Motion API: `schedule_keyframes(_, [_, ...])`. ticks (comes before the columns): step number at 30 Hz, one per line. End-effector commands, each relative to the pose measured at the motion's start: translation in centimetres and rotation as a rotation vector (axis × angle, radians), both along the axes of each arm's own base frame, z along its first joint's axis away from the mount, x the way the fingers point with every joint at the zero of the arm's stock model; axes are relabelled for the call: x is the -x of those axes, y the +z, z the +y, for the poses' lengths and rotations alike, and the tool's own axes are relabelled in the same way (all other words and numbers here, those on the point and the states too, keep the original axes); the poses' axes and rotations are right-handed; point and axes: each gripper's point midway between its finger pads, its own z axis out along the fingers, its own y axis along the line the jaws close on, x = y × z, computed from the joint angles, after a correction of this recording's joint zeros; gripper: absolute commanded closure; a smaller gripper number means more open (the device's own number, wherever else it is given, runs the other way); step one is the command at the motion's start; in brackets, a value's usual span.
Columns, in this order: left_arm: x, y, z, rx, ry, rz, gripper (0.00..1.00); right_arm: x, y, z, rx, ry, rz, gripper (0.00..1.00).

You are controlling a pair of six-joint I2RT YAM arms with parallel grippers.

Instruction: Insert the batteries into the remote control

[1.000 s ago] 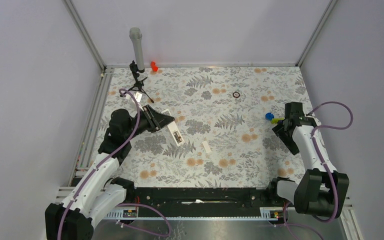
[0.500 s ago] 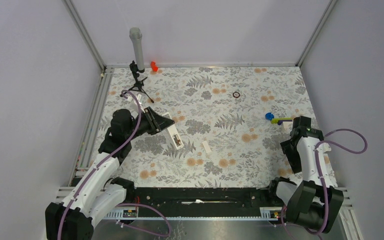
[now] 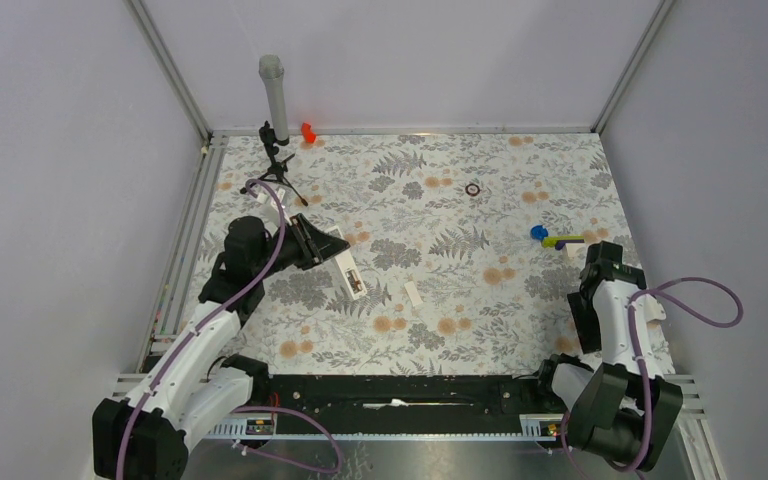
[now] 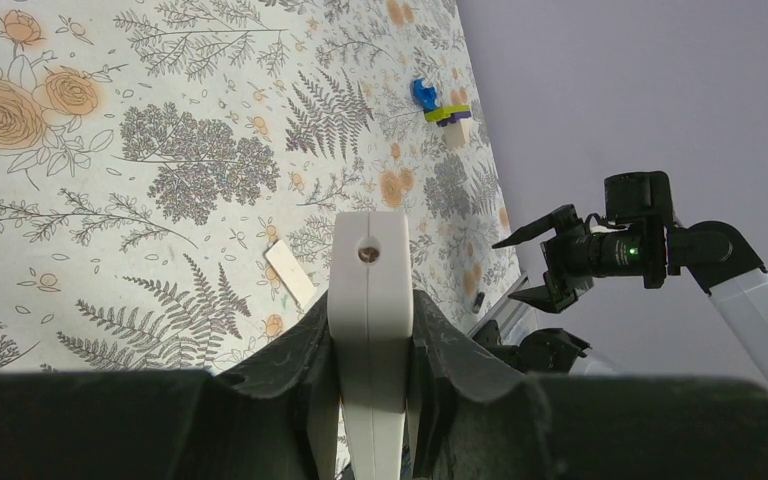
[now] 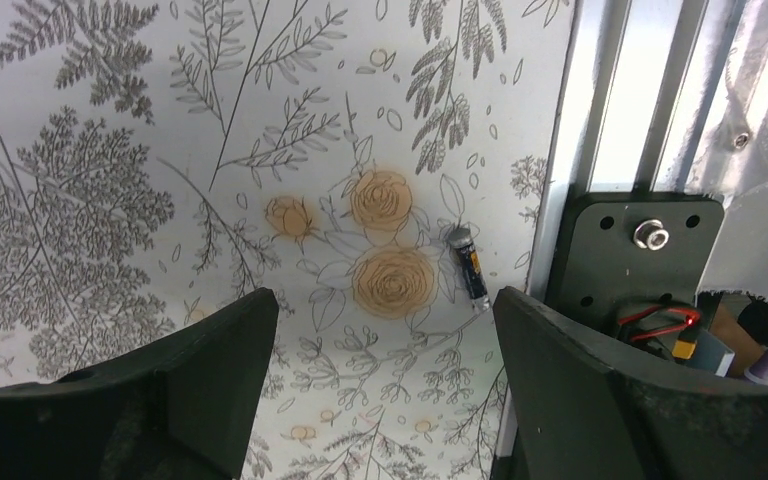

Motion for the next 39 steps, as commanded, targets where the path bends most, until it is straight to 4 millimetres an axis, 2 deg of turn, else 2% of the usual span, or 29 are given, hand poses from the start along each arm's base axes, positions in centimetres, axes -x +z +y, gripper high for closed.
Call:
schedule_keyframes(1, [-1.0, 3.3, 0.1, 0.012, 0.011, -0.094, 1.0, 0.9, 0.0, -2.5, 0.142, -0.061, 0.021, 0.14])
schedule_keyframes(7, [-1.3, 3.3, 0.3, 0.009, 0.021, -0.09, 1.0, 0.9, -0.6, -3.6, 0.221, -0.073, -0.035, 0.15])
schedule_keyframes(12, [-1.4, 3.5, 0.5, 0.009, 0.026, -0.096, 1.0, 0.7, -1.1, -3.7, 0.235, -0.087, -0.075, 0.15])
schedule_keyframes(15, [-1.4, 3.5, 0.6, 0.004, 0.029, -0.097, 1.0, 0.6, -1.3, -3.6, 0.245, -0.123, -0.126, 0.2])
schedule_keyframes(21, [-1.6, 3.3, 0.9, -0.005, 0.043, -0.082, 1.0, 0.5, -2.4, -2.5, 0.204, -0.255, -0.261, 0.38])
schedule_keyframes(23, [-1.7, 3.2, 1.0, -0.005, 0.048, -0.08, 1.0, 0.7, -2.6, -2.2, 0.188, -0.279, -0.263, 0.42])
schedule_keyframes(28, [-1.8, 3.3, 1.1, -0.007, 0.052, -0.082, 1.0, 1.4, -1.7, -2.5, 0.197, -0.329, -0.177, 0.39])
schedule_keyframes(31, [-1.9, 3.5, 1.1, -0.002, 0.053, -0.083, 1.0, 1.7, -2.3, -1.9, 0.166, -0.381, -0.137, 0.4])
schedule_keyframes(39, [-2.0, 3.7, 1.3, -0.003, 0.064, -0.088, 1.0, 1.9, -4.5, -0.7, 0.109, -0.492, -0.186, 0.45])
